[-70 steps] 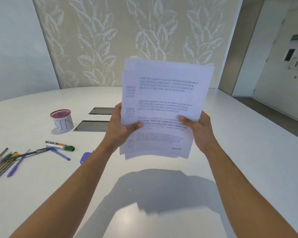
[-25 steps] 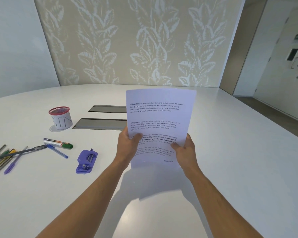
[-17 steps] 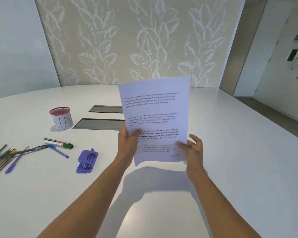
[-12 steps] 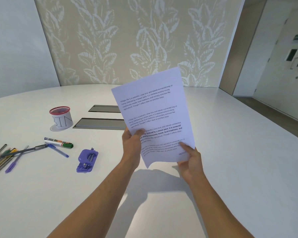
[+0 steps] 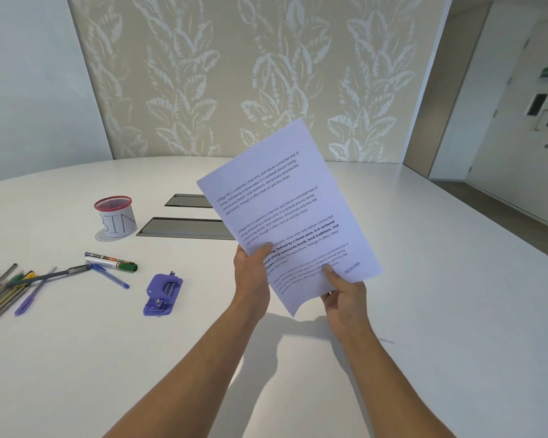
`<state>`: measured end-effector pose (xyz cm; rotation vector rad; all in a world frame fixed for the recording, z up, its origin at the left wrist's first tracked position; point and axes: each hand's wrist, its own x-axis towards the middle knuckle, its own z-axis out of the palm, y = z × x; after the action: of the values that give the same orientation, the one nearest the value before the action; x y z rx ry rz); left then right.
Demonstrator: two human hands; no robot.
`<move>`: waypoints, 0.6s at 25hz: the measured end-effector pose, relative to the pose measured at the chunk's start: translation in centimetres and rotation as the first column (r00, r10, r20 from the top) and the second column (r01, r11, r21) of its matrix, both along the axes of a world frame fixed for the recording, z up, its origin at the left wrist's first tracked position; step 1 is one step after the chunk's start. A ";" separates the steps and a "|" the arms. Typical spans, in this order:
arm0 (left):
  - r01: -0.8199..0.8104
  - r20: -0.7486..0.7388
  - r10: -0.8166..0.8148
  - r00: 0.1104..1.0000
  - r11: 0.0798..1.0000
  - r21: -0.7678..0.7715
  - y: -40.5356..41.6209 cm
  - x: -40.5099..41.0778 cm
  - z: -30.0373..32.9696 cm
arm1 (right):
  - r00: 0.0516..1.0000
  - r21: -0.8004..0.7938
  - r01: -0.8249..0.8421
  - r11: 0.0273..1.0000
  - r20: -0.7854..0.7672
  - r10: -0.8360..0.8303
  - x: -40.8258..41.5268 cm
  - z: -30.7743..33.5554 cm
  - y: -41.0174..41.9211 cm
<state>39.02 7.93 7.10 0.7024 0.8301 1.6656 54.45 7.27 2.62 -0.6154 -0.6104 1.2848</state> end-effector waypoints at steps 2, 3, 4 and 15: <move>0.073 -0.022 -0.072 0.997 0.997 0.032 -0.3 -0.3 -0.2 | 0.997 -0.007 0.061 0.998 0.042 -0.061 0.1 0.1 0.1; 0.109 -0.044 -0.107 0.993 0.993 0.049 -0.3 -0.5 -0.3 | 0.995 -0.005 0.078 0.997 0.061 -0.078 0.4 0.0 0.1; 0.138 -0.071 -0.134 0.989 0.988 0.064 -0.3 -0.9 -0.4 | 0.993 0.000 0.087 0.996 0.079 -0.087 0.7 0.1 0.2; 0.023 -0.300 0.023 0.954 0.989 0.149 0.8 -9.7 -0.4 | 0.902 0.077 0.094 0.993 0.415 -0.118 6.2 1.1 0.5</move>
<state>29.37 8.71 6.67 1.0817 0.9216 1.6568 60.62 7.80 3.73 -0.8776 -0.9509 1.0328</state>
